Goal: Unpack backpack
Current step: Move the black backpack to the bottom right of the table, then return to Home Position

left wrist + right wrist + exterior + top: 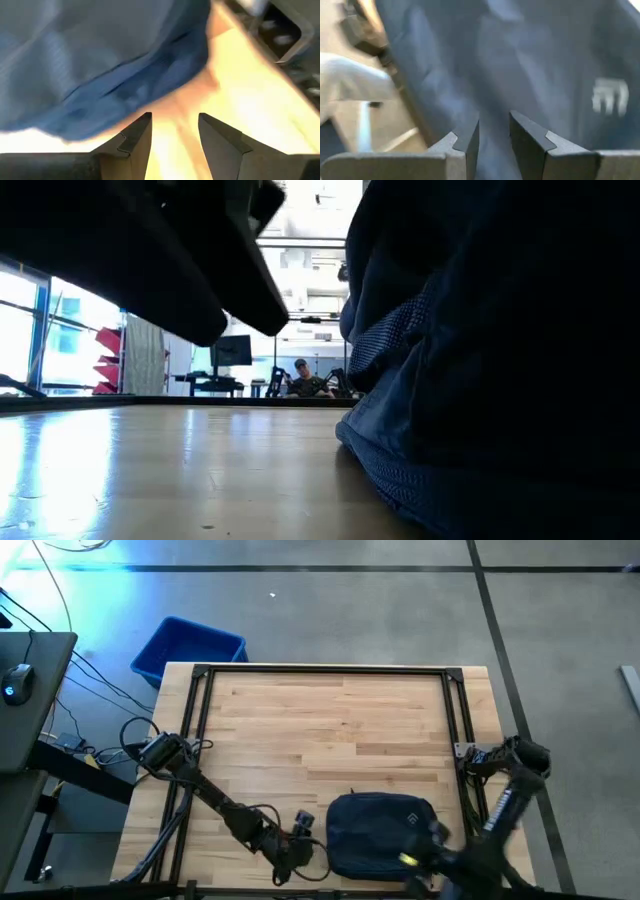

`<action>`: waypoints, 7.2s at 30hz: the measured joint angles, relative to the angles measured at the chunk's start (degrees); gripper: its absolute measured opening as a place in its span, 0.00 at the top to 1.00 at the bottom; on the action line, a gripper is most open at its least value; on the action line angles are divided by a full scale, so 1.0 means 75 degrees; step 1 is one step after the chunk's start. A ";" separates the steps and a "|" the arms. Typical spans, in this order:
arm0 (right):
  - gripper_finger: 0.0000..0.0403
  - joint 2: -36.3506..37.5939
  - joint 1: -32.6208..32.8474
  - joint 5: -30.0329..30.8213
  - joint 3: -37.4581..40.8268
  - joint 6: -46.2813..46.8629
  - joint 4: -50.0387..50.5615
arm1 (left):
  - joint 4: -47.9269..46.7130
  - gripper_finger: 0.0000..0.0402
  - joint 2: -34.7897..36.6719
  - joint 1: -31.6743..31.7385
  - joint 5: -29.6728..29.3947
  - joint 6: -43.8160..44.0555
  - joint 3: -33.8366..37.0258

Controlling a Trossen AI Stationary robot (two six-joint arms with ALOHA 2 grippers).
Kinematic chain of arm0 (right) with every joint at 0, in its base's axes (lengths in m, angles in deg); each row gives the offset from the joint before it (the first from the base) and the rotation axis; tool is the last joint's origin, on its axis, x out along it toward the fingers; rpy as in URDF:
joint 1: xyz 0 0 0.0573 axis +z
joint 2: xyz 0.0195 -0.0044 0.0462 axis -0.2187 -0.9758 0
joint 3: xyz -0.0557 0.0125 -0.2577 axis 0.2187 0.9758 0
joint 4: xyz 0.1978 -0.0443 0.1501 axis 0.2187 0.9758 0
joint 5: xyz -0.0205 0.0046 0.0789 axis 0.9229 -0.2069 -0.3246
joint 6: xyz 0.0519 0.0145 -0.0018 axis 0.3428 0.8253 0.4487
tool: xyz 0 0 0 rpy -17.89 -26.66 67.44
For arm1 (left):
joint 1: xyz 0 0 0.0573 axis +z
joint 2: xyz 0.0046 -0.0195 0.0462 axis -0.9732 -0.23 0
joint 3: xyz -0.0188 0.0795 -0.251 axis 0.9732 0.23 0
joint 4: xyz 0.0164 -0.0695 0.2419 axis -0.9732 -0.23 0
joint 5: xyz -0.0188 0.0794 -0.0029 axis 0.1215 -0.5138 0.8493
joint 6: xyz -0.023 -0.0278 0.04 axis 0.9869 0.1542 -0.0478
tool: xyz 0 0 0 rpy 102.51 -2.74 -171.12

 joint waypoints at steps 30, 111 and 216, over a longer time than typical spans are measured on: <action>0.78 0.0292 0.1673 -0.1952 0.1801 0.1808 -0.0301 | 0.1912 0.83 -0.0646 0.1422 0.1088 -0.1485 -0.0504; 1.00 -0.1127 0.0390 -0.3169 -0.0019 0.2432 -0.0290 | 0.1905 0.83 -0.1009 0.1013 0.0443 -0.0154 -0.0440; 1.00 1.2262 -0.9363 -0.4185 1.1087 -0.7512 -0.8632 | 0.1389 1.00 1.4356 0.6408 0.2792 0.2664 0.9326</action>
